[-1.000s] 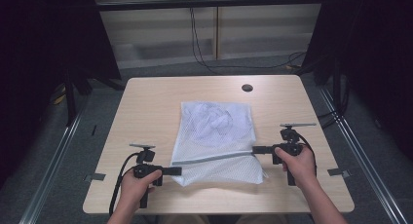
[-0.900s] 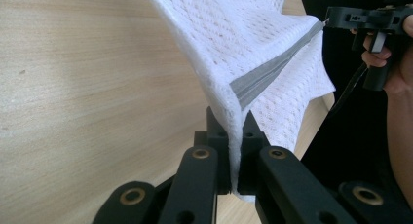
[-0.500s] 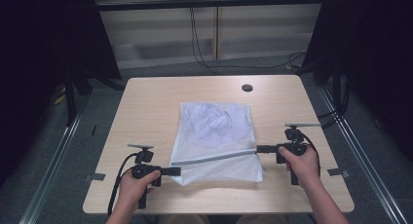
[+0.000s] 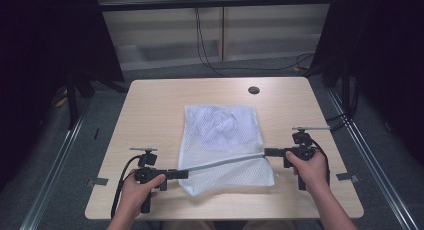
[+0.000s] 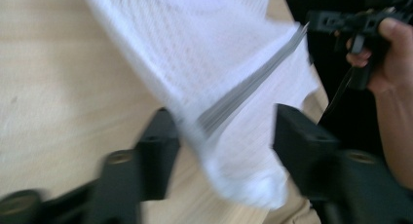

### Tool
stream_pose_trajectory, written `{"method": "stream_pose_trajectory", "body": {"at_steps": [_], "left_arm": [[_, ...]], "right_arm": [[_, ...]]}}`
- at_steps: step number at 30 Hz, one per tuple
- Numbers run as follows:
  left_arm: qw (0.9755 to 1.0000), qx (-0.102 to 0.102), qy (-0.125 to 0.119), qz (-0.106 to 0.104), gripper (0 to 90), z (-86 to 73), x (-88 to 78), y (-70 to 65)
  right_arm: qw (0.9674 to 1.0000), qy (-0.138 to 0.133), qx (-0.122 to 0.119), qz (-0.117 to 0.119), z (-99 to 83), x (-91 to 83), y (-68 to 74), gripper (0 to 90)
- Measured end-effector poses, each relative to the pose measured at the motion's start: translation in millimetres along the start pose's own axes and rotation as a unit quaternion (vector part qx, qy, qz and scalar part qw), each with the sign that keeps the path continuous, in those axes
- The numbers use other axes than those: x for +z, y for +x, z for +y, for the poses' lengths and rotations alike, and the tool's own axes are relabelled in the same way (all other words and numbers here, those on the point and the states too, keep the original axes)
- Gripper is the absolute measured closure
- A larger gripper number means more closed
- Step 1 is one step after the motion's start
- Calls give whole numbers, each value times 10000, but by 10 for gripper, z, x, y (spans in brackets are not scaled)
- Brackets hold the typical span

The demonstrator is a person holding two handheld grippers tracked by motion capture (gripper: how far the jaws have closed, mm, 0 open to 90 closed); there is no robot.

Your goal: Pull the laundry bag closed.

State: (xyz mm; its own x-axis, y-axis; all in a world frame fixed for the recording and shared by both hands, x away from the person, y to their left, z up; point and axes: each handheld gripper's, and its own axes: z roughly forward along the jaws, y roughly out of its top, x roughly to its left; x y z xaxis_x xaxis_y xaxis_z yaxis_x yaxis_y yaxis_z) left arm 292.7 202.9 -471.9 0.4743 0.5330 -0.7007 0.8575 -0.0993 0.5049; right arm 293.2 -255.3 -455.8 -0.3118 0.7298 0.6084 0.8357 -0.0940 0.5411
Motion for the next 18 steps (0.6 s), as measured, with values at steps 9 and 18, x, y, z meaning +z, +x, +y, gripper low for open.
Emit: {"method": "stream_pose_trajectory", "body": {"at_steps": [9,18], "left_arm": [[9990,195,147,374,135,77,-48,-4],[9944,587,75,871,88,137,-94,23]], "right_arm": [[9993,-288,-245,-57,15,12,14,572],[9969,-459,-600,-218,21,53,-3,388]]}}
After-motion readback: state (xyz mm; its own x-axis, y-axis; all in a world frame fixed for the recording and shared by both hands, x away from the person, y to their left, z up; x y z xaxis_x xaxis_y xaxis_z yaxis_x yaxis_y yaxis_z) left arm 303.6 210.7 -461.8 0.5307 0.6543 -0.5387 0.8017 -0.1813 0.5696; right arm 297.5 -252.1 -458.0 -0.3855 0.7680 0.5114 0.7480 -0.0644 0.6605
